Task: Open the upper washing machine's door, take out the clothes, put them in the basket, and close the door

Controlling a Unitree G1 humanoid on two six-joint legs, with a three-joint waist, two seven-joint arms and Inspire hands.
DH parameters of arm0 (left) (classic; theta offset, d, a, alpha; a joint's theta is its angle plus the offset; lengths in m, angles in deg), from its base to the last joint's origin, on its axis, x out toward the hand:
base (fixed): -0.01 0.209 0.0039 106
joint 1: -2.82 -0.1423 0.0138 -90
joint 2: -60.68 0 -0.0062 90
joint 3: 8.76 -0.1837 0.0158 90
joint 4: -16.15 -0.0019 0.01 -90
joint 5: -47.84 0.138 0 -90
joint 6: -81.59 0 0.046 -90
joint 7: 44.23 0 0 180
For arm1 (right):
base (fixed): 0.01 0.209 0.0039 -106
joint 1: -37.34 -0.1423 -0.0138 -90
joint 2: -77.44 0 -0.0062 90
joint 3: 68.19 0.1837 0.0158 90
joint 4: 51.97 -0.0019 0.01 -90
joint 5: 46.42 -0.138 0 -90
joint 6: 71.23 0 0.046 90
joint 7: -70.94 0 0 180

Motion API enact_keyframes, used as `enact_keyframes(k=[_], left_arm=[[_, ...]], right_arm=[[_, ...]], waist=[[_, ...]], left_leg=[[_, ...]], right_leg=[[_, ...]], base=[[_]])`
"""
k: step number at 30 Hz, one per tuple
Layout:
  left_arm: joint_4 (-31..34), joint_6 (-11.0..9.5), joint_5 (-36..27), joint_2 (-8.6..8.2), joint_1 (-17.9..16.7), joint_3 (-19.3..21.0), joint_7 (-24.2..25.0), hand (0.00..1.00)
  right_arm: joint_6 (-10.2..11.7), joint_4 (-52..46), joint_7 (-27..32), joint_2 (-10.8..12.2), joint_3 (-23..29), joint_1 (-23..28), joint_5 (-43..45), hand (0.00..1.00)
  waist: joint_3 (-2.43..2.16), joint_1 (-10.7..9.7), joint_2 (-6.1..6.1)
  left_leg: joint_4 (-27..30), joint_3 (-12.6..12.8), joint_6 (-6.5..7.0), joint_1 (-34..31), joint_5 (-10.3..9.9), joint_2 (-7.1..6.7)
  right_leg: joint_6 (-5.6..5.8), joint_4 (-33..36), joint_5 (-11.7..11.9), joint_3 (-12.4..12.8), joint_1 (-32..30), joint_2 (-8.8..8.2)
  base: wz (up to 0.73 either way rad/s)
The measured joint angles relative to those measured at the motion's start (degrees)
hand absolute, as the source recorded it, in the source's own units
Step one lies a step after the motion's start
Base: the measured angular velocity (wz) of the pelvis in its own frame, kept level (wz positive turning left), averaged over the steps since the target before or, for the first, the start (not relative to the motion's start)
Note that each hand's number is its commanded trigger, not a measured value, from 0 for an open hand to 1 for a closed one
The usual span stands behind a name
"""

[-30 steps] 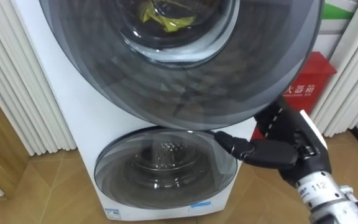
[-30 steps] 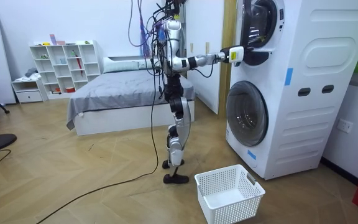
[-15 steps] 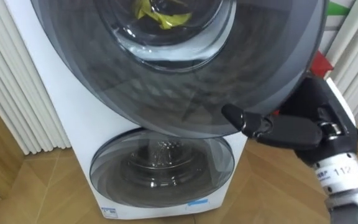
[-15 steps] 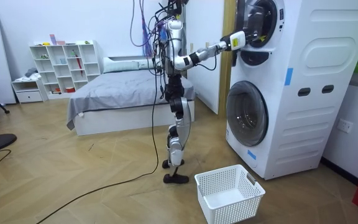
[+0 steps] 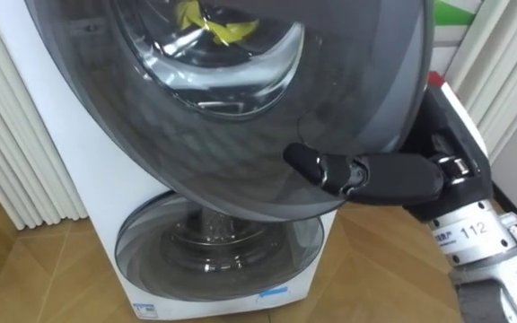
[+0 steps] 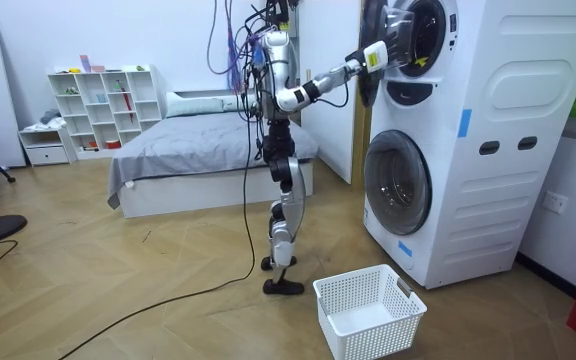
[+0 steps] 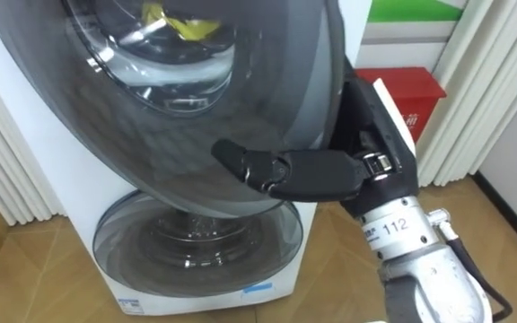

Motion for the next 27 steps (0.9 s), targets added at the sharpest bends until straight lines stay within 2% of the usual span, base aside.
enact_keyframes(k=[5, 8, 12, 16, 23, 26, 27], left_arm=[[-0.1, 0.0, 0.0, 0.73, 0.0, -0.8, 0.4, 0.0], [-0.2, 0.2, 0.1, 1.15, -0.2, -1.0, 0.4, 0.0], [0.0, 1.2, -0.1, 1.33, -0.2, -1.9, 1.1, 0.0], [0.0, 1.3, -0.1, 1.52, 0.2, -2.0, 1.6, 0.0], [1.2, 1.3, -0.1, 2.57, 1.8, -4.3, 1.5, 0.0], [2.5, 1.2, -0.2, 2.93, 1.7, -4.3, 1.5, 0.0], [2.7, 1.1, -0.2, 3.04, 1.4, -4.3, 1.5, 0.0]], right_arm=[[-0.3, 0.0, -0.5, 0.0, -1.3, 0.0, -0.1, 0.0], [-0.3, 0.0, -1.4, 0.2, -1.8, 0.0, -0.1, 0.0], [-0.4, 0.0, -2.2, 0.2, -2.3, 0.0, -1.4, 0.0], [-0.4, 0.0, -2.4, 0.4, -3.1, 0.0, -2.7, 0.0], [0.2, 0.0, -3.0, 1.6, -5.1, -0.1, -2.7, 0.0], [1.0, 0.0, -3.5, 2.2, -7.9, -0.1, -3.5, 0.0], [1.1, 0.0, -4.3, 2.5, -8.4, -0.1, -3.8, 0.0]], waist=[[-0.01, 0.1, -0.55], [-0.03, 0.1, -0.95], [-0.05, 0.0, -1.04], [-0.03, -0.1, -1.15], [-0.02, 0.2, -1.85], [0.03, 1.6, -2.01], [0.01, 2.1, -2.11]], left_leg=[[0.1, -0.1, -0.36, 0.5, 0.2, 0.23], [0.1, -0.2, -0.56, 0.6, 0.3, 0.41], [0.1, -0.5, -0.83, 0.4, 0.5, 0.58], [0.3, -1.3, -1.19, 0.0, 0.7, 0.69], [2.2, -3.8, -2.13, -2.0, 1.3, 1.35], [2.1, -4.9, -3.08, -2.1, 1.9, 1.69], [2.1, -5.5, -3.33, -2.4, 2.1, 1.88]], right_leg=[[-0.49, -0.2, 0.0, -0.4, 0.5, 0.16], [-0.66, -0.2, 0.1, -1.7, 0.5, 0.11], [-1.01, -0.2, 0.0, -2.1, 0.5, 0.2], [-1.42, -0.1, -0.1, -2.8, 0.5, 0.28], [-2.89, -0.1, -0.5, -6.0, 0.3, 0.61], [-3.7, 0.0, -0.8, -7.1, 0.4, 0.87], [-4.04, 0.0, -1.0, -8.8, 0.5, 0.81]], base=[[-0.06], [-0.05], [0.02], [0.08], [0.18], [0.12], [0.13]])
